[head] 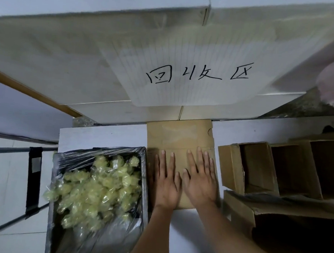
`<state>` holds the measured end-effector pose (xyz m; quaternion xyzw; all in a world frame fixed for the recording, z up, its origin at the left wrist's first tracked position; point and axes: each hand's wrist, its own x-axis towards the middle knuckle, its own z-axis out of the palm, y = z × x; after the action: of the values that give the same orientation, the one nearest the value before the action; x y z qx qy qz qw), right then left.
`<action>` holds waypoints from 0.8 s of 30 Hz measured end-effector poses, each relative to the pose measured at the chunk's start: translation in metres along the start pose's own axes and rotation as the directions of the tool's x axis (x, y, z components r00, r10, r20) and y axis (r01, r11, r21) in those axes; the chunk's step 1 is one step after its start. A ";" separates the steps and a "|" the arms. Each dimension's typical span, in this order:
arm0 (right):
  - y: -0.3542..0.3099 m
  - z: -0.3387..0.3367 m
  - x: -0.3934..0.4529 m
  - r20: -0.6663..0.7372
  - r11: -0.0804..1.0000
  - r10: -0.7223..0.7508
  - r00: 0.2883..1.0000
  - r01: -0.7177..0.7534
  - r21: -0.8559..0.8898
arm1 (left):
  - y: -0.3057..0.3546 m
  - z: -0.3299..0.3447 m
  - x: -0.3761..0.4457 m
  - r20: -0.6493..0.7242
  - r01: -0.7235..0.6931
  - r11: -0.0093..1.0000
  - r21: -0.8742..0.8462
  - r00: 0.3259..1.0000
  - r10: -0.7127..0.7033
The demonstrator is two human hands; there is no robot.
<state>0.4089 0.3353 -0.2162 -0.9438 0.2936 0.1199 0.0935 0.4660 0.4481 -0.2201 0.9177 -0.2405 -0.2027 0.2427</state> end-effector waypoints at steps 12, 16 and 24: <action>0.003 0.006 0.000 -0.036 1.000 -0.025 0.999 0.025 0.010 | -0.006 0.012 -0.001 -0.108 -0.042 0.997 0.066 0.993 0.049; 0.001 -0.013 0.000 0.107 0.999 -0.032 0.994 0.035 -0.032 | 0.006 -0.002 -0.002 0.053 0.041 0.986 0.162 0.997 -0.050; -0.024 -0.105 0.003 0.278 0.999 -0.040 0.960 0.029 0.042 | 0.060 -0.070 0.002 0.211 0.074 0.901 0.427 0.961 -0.179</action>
<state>0.4431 0.3271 -0.1149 -0.9206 0.2631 0.2443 0.1536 0.4816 0.4257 -0.1318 0.9297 -0.2457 -0.2743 -0.0031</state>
